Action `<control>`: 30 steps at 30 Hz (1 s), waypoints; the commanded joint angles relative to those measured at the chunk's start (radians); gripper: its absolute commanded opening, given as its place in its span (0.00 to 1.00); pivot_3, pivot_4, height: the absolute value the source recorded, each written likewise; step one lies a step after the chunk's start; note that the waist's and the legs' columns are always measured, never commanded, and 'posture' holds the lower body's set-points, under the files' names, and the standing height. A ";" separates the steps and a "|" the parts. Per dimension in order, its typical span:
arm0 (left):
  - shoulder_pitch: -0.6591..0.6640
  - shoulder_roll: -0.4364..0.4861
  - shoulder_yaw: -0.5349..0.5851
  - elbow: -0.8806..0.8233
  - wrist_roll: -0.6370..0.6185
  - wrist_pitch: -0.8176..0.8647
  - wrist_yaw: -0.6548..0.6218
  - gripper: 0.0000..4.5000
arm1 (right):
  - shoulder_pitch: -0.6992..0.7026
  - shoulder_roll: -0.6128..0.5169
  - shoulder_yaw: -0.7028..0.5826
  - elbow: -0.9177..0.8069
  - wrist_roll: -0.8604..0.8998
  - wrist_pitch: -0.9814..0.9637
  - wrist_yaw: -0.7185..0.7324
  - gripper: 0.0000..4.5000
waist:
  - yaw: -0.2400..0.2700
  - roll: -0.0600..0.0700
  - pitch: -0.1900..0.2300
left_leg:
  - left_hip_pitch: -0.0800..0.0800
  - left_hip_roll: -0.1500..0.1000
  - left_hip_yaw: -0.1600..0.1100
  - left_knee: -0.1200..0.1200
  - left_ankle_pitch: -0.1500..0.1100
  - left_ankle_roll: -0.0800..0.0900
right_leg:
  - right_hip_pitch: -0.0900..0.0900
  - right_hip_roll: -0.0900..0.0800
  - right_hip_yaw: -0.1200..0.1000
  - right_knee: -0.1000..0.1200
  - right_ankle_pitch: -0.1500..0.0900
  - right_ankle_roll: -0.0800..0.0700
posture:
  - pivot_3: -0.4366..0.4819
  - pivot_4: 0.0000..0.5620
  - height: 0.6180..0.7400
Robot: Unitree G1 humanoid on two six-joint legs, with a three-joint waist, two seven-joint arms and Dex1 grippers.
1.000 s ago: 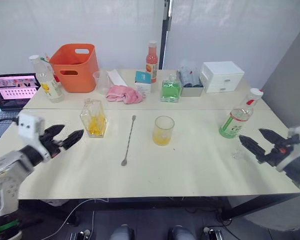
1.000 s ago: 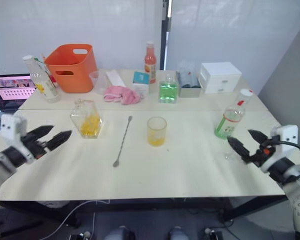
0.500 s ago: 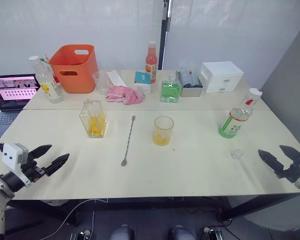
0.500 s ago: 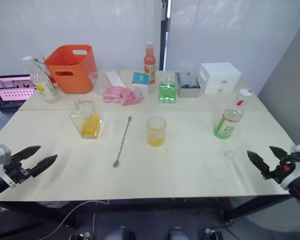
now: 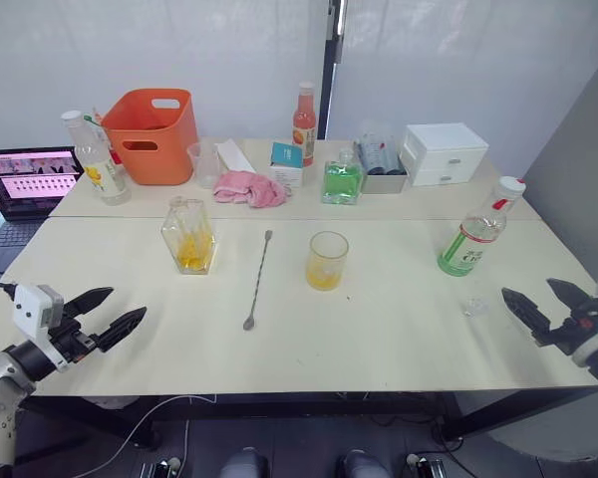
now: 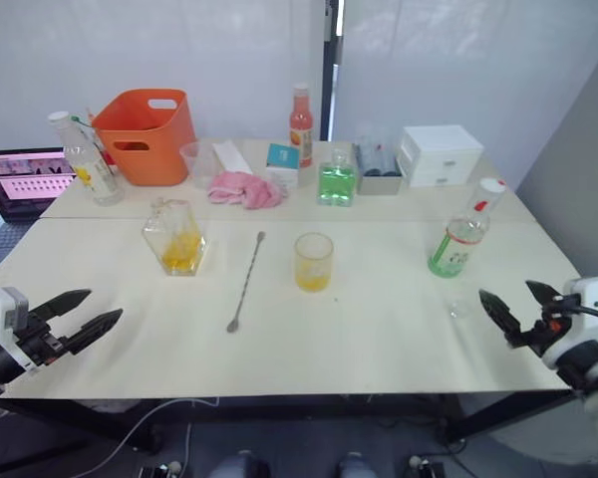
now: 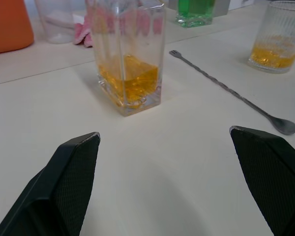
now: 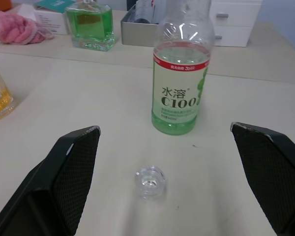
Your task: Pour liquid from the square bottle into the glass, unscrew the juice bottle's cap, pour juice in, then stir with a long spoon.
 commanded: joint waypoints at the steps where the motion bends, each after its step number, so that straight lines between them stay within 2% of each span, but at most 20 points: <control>1: -0.010 0.009 -0.031 -0.123 -0.057 0.051 -0.002 0.99 | -0.056 0.013 0.029 -0.085 -0.009 0.036 -0.104 1.00 | 0.000 0.000 0.000 | 0.000 0.000 0.000 0.000 0.000 0.000 | 0.000 0.000 0.000 0.000 0.000 0.000 | 0.48 0.27 0.79; 5: -0.035 0.002 -0.083 -0.241 -0.113 0.128 0.025 0.99 | -0.145 0.032 0.074 -0.080 -0.042 0.078 -0.214 1.00 | 0.000 0.000 0.000 | 0.000 0.000 0.000 0.000 0.000 0.000 | 0.000 0.000 0.000 0.000 0.000 0.000 | 0.48 0.27 0.79; 8: -0.044 0.003 -0.103 -0.285 -0.135 0.161 0.037 0.99 | -0.180 0.042 0.083 -0.076 -0.048 0.089 -0.243 1.00 | 0.001 0.000 0.000 | 0.000 -0.001 0.000 0.000 0.000 0.000 | 0.000 0.000 0.000 0.000 0.000 0.000 | 0.48 0.27 0.79; 15: -0.125 -0.018 -0.206 -0.415 -0.219 0.247 0.067 0.99 | -0.356 0.070 0.166 0.064 -0.145 0.091 -0.354 1.00 | -0.006 0.000 0.000 | -0.001 -0.004 0.000 0.000 0.000 0.000 | 0.000 0.001 0.000 0.000 0.000 0.000 | 0.48 0.27 0.79; 22: -0.157 -0.019 -0.256 -0.469 -0.247 0.282 0.081 0.99 | -0.454 0.077 0.190 0.152 -0.197 0.077 -0.380 1.00 | -0.010 0.001 0.000 | -0.002 -0.004 0.000 0.000 0.000 0.000 | -0.001 0.001 0.000 0.000 0.000 0.000 | 0.48 0.27 0.79; 28: -0.179 -0.024 -0.276 -0.474 -0.245 0.293 0.102 0.99 | -0.560 0.071 0.218 0.257 -0.218 0.044 -0.338 1.00 | -0.019 0.001 0.000 | -0.002 -0.004 0.000 0.000 0.000 0.000 | -0.001 0.001 0.000 0.000 0.000 0.000 | 0.48 0.27 0.79; 30: -0.174 -0.029 -0.286 -0.487 -0.247 0.293 0.104 0.99 | -0.611 0.061 0.233 0.338 -0.245 0.028 -0.332 1.00 | -0.021 0.001 0.000 | -0.002 -0.005 0.000 0.000 0.000 0.000 | -0.001 0.001 0.000 0.000 0.000 0.000 | 0.48 0.27 0.79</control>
